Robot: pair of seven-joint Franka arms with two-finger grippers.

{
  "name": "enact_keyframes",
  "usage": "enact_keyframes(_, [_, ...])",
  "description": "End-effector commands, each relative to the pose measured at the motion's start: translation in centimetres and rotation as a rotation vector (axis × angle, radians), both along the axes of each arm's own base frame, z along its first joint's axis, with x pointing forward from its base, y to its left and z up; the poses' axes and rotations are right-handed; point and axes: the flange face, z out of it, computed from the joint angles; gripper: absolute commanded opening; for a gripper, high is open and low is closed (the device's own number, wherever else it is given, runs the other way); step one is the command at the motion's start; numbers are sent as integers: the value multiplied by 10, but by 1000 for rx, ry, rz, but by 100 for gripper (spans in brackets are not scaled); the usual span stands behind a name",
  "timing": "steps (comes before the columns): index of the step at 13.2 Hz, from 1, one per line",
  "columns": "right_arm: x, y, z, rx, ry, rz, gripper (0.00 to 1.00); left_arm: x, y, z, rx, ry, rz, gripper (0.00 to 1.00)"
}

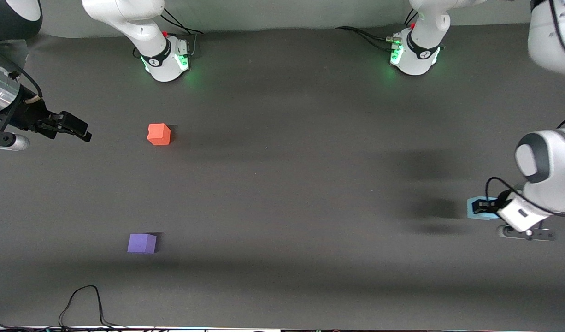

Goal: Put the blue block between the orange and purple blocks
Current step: 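Carry the blue block to mid-table with the left gripper and release it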

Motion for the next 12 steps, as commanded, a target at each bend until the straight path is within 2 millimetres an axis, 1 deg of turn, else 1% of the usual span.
enact_keyframes(1, [-1,-1,10,14,-28,-2,100,-1,-71,48,26,39,68,41])
enact_keyframes(3, [0,-1,7,14,-27,-5,100,-4,-151,79,42,59,131,41])
enact_keyframes(4, [3,0,1,14,-15,-2,100,-12,-201,88,47,58,164,41])
enact_keyframes(5, [3,3,-2,14,-8,2,100,-21,-251,90,46,50,193,41])
enact_keyframes(6, [3,5,-1,13,-10,7,100,-35,-303,91,47,34,211,41])
enact_keyframes(7, [2,5,-2,13,-7,7,100,-57,-364,81,53,30,208,41])
enact_keyframes(8, [2,5,-3,13,-4,6,100,-77,-416,79,43,4,207,41])
enact_keyframes(9, [2,5,-4,13,-1,6,100,-97,-467,68,39,-14,200,41])
enact_keyframes(10, [2,4,-5,13,2,4,100,-120,-510,55,32,-26,177,41])
enact_keyframes(11, [2,3,-7,13,5,3,100,-142,-549,40,21,-39,153,41])
enact_keyframes(12, [2,2,-5,12,3,-3,100,-158,-579,18,16,-47,140,41])
